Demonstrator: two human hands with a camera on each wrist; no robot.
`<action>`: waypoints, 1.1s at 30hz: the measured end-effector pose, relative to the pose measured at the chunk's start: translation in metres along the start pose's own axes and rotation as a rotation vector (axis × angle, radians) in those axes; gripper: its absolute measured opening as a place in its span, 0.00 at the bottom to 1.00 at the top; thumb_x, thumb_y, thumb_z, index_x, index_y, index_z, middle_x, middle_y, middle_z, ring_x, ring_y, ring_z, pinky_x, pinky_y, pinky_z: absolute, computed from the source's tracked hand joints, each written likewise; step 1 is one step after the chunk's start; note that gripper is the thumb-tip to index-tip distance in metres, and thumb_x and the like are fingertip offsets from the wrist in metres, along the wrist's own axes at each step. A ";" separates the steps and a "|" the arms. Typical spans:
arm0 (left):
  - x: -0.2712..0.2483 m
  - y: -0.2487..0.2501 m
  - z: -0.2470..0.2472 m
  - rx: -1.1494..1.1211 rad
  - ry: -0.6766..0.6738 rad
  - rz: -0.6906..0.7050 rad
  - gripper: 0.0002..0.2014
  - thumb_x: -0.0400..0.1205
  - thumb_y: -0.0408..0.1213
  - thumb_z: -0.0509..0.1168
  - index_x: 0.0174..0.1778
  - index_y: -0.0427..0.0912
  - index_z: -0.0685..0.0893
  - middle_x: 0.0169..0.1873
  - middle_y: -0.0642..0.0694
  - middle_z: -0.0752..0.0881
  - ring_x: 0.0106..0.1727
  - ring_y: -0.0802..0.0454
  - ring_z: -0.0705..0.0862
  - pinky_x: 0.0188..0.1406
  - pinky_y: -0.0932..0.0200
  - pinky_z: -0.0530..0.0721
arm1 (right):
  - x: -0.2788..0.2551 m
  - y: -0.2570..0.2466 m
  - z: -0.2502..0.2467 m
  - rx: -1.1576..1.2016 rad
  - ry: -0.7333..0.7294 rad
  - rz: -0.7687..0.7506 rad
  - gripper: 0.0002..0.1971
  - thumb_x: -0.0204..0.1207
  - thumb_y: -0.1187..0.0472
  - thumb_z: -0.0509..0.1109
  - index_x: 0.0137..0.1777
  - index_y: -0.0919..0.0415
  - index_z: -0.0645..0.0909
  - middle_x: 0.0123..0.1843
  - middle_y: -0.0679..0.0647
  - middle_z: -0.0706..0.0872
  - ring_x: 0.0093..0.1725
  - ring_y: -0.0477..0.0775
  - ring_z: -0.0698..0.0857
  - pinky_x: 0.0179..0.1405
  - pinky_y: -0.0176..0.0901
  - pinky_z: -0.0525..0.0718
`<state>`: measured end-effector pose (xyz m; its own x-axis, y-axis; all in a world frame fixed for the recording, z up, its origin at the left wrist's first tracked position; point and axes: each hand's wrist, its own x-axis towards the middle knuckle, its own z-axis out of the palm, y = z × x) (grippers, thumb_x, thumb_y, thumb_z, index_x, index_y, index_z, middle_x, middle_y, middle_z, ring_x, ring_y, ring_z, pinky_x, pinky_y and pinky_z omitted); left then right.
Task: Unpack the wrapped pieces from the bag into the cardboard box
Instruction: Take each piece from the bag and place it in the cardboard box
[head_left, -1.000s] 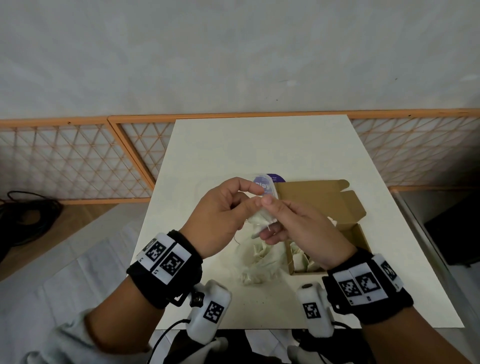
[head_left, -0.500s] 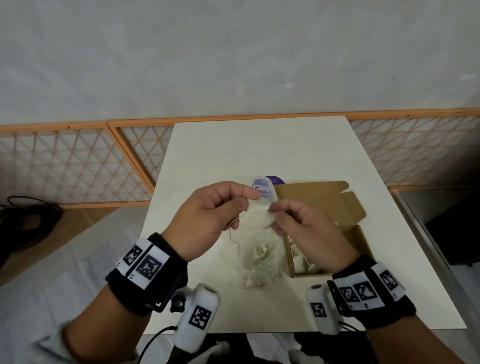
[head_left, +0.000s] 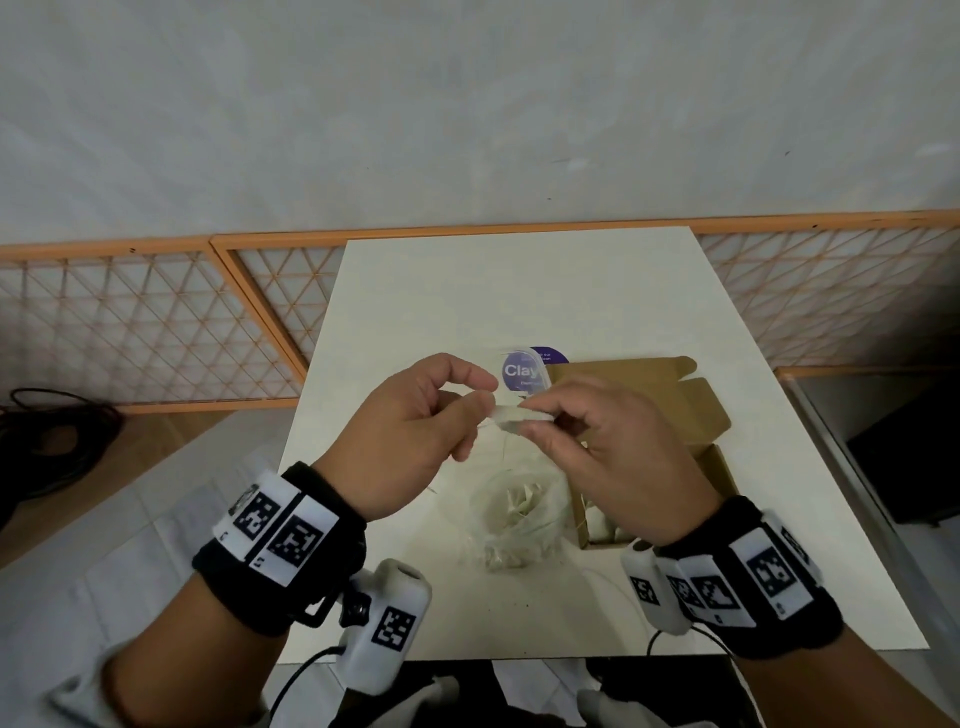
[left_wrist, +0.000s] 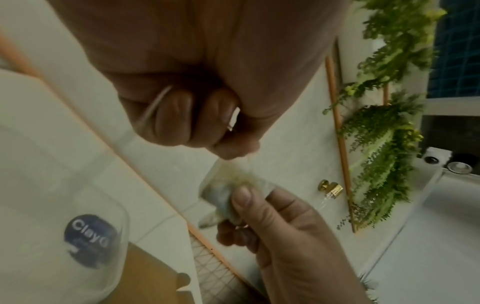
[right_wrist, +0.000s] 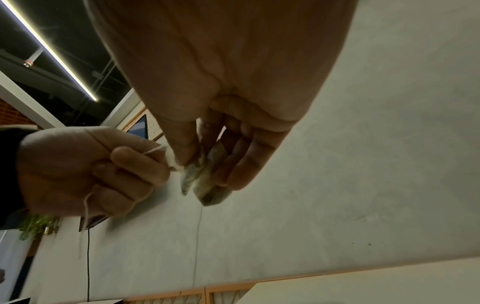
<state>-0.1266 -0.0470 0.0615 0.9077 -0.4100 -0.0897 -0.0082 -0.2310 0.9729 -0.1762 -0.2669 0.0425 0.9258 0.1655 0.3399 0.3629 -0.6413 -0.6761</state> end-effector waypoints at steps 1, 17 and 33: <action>-0.001 0.003 -0.002 0.013 -0.005 0.025 0.09 0.85 0.46 0.69 0.58 0.50 0.86 0.24 0.51 0.80 0.26 0.53 0.72 0.30 0.59 0.70 | -0.001 0.001 -0.001 -0.012 -0.015 0.003 0.09 0.85 0.48 0.72 0.48 0.51 0.89 0.38 0.43 0.82 0.42 0.47 0.82 0.41 0.48 0.81; 0.017 -0.008 -0.011 0.288 0.259 -0.014 0.11 0.86 0.51 0.69 0.63 0.58 0.85 0.58 0.66 0.87 0.56 0.69 0.85 0.50 0.70 0.79 | -0.014 0.002 0.009 0.459 -0.140 0.218 0.11 0.84 0.55 0.76 0.42 0.61 0.87 0.38 0.66 0.85 0.38 0.69 0.82 0.37 0.60 0.81; -0.010 -0.010 0.010 -0.158 0.194 0.124 0.04 0.83 0.32 0.73 0.46 0.34 0.90 0.43 0.38 0.92 0.44 0.43 0.88 0.50 0.54 0.86 | -0.012 -0.007 0.003 0.492 -0.122 0.291 0.06 0.86 0.66 0.72 0.57 0.58 0.90 0.45 0.64 0.88 0.45 0.71 0.86 0.46 0.66 0.87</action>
<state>-0.1401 -0.0493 0.0503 0.9672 -0.2468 0.0596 -0.0724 -0.0432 0.9964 -0.1894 -0.2628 0.0412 0.9897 0.1383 0.0367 0.0714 -0.2550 -0.9643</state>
